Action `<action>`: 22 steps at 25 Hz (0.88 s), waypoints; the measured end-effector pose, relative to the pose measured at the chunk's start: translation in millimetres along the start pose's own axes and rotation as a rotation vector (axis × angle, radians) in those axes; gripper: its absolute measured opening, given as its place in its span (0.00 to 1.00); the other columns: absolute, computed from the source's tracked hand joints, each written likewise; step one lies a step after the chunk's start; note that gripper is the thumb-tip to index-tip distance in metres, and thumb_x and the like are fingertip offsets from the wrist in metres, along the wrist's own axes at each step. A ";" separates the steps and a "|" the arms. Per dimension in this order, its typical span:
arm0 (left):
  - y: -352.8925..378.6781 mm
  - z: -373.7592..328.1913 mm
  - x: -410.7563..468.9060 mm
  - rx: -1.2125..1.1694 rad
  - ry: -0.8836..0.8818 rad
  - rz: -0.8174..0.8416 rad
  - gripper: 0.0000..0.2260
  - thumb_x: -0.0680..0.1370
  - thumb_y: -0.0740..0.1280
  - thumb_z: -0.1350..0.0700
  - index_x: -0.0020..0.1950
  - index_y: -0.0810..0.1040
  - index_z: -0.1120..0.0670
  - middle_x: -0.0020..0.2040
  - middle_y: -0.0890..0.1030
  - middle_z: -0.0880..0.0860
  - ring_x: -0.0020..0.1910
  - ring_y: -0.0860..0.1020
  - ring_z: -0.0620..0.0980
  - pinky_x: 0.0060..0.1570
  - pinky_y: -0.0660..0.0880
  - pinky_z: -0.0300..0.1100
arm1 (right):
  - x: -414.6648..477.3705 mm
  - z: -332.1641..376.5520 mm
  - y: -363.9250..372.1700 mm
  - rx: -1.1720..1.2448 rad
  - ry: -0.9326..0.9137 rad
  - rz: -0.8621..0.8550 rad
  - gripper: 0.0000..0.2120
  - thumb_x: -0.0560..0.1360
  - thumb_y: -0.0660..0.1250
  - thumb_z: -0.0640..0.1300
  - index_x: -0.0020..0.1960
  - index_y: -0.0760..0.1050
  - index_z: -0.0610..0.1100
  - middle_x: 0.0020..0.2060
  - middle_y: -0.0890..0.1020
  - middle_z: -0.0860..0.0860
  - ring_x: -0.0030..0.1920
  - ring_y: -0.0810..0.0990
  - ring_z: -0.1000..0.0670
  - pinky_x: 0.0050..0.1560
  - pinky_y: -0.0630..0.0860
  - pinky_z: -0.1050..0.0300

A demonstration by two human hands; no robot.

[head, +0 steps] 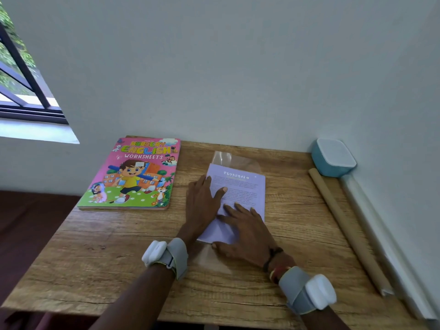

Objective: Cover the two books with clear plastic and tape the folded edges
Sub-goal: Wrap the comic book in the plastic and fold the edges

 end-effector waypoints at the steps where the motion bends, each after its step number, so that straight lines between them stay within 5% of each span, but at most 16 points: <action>1: 0.5 -1.6 -1.9 0.006 0.006 -0.007 0.29 0.79 0.65 0.43 0.73 0.69 0.60 0.73 0.70 0.57 0.70 0.66 0.58 0.69 0.60 0.49 | -1.7 2.1 0.3 0.012 -0.017 0.005 0.42 0.66 0.54 0.74 0.75 0.62 0.55 0.77 0.58 0.54 0.78 0.49 0.49 0.75 0.43 0.39; 7: 0.6 -3.4 -5.3 0.036 0.034 -0.033 0.29 0.79 0.65 0.43 0.73 0.68 0.60 0.73 0.70 0.56 0.69 0.66 0.57 0.67 0.62 0.49 | -5.2 14.0 2.8 -0.023 -0.086 0.017 0.35 0.70 0.46 0.65 0.72 0.67 0.54 0.75 0.63 0.54 0.78 0.51 0.45 0.75 0.43 0.37; 10: -2.2 -7.2 -8.1 0.040 0.006 -0.070 0.28 0.79 0.65 0.43 0.72 0.69 0.59 0.71 0.72 0.55 0.67 0.67 0.57 0.66 0.62 0.48 | -5.2 8.6 7.0 0.075 -0.061 -0.011 0.33 0.70 0.50 0.66 0.70 0.71 0.54 0.73 0.66 0.55 0.77 0.55 0.48 0.76 0.46 0.40; 14: -5.6 -8.8 -6.4 0.084 -0.132 -0.093 0.26 0.77 0.64 0.38 0.60 0.76 0.60 0.59 0.79 0.57 0.59 0.74 0.60 0.57 0.72 0.53 | 3.4 -3.1 -5.5 0.206 0.300 -0.295 0.31 0.70 0.56 0.68 0.64 0.76 0.51 0.69 0.72 0.52 0.74 0.63 0.47 0.73 0.57 0.43; 16: -7.8 -7.2 5.3 -0.010 -0.222 -0.014 0.28 0.75 0.66 0.36 0.52 0.78 0.62 0.53 0.80 0.60 0.54 0.77 0.60 0.48 0.72 0.49 | 6.9 4.6 -3.0 0.179 0.465 -0.224 0.41 0.68 0.49 0.74 0.68 0.70 0.47 0.73 0.66 0.46 0.76 0.57 0.43 0.75 0.49 0.39; 19: -13.2 0.9 22.7 -0.203 -0.379 0.167 0.30 0.73 0.69 0.37 0.52 0.78 0.65 0.51 0.81 0.62 0.53 0.79 0.60 0.42 0.70 0.44 | 10.9 25.3 2.0 0.165 0.516 -0.117 0.65 0.50 0.31 0.85 0.75 0.58 0.46 0.77 0.52 0.42 0.78 0.45 0.42 0.72 0.36 0.36; 22: -26.1 -6.0 23.1 -0.211 -0.320 0.219 0.19 0.74 0.71 0.47 0.50 0.82 0.63 0.47 0.83 0.60 0.49 0.81 0.58 0.45 0.77 0.46 | 20.9 38.7 0.9 0.241 0.469 -0.099 0.66 0.51 0.35 0.84 0.77 0.53 0.43 0.78 0.54 0.44 0.78 0.49 0.43 0.75 0.40 0.38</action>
Point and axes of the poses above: each hand's wrist, its own x-axis towards the middle knuckle, its own y-axis out of the palm, z = x × y, the point moved 4 cm from there along x, towards the middle knuckle
